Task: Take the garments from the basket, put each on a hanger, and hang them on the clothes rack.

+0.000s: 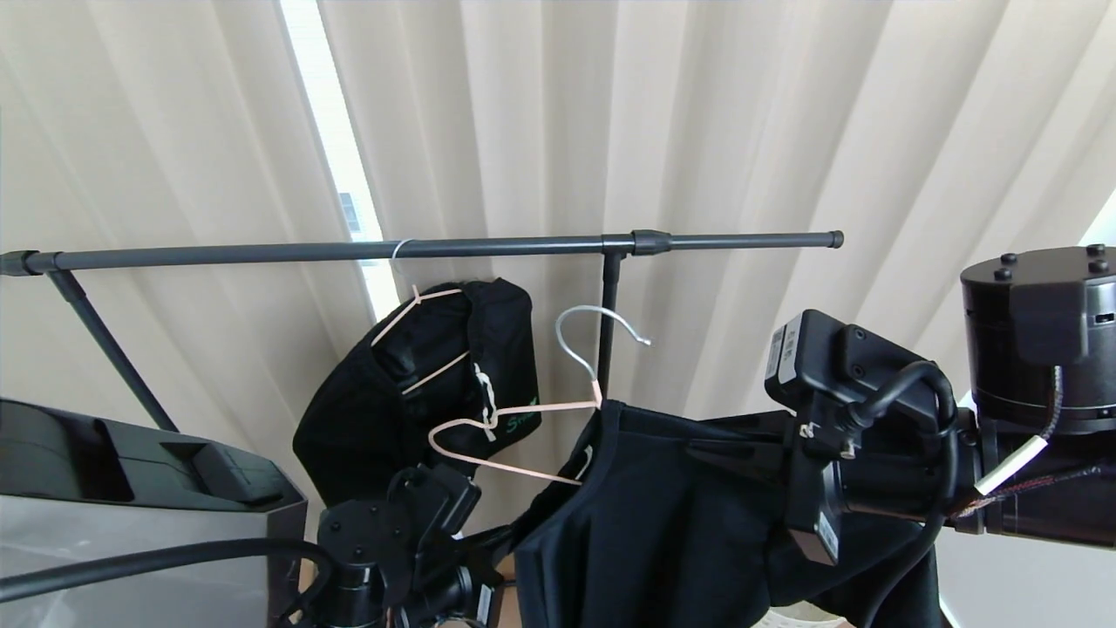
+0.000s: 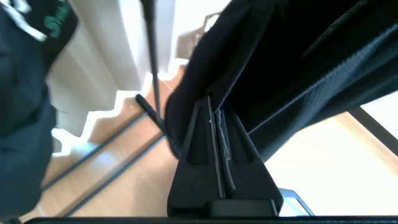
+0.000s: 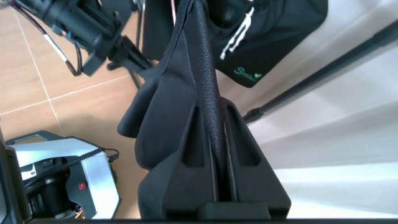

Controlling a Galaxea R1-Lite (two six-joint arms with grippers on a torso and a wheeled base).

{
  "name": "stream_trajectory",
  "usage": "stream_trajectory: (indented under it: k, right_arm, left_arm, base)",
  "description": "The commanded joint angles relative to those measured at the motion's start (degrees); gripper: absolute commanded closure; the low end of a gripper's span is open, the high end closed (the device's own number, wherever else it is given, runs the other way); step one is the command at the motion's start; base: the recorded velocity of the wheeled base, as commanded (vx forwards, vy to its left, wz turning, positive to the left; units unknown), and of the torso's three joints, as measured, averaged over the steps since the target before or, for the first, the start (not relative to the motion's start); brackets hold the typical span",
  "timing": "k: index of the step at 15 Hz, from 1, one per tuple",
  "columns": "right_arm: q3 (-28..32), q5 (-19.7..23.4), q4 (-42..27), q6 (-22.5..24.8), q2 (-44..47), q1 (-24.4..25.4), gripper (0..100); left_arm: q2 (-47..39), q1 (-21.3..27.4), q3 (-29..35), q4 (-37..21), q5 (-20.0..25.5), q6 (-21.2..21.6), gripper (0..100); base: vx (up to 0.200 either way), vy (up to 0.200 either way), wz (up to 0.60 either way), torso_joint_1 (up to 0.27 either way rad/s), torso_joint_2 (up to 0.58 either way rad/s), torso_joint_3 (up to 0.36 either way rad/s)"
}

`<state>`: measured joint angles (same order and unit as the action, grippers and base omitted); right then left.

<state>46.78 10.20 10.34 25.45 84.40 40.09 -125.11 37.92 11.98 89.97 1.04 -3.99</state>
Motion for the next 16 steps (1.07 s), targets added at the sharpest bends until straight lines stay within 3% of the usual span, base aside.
stream_trajectory:
  k: [1,7,16]
  right_arm:
    - [0.16,0.08,0.03,0.03,0.24,-1.25,100]
    - [0.33,-0.18,0.03,0.12,0.59,-2.21,100]
    - [0.07,0.17,-0.05,0.12,-0.11,-2.57,100]
  left_arm:
    - [1.80,-2.24,0.23,0.03,0.11,0.65,100]
    - [2.50,-9.27,2.78,0.03,0.19,2.40,100]
    - [6.46,-15.07,4.63,0.03,0.46,4.25,100]
  base:
    - [0.000,0.000,0.00,0.000,0.00,0.000]
    - [0.000,0.000,0.00,0.000,0.00,0.000]
    - [0.000,0.000,0.00,0.000,0.00,0.000]
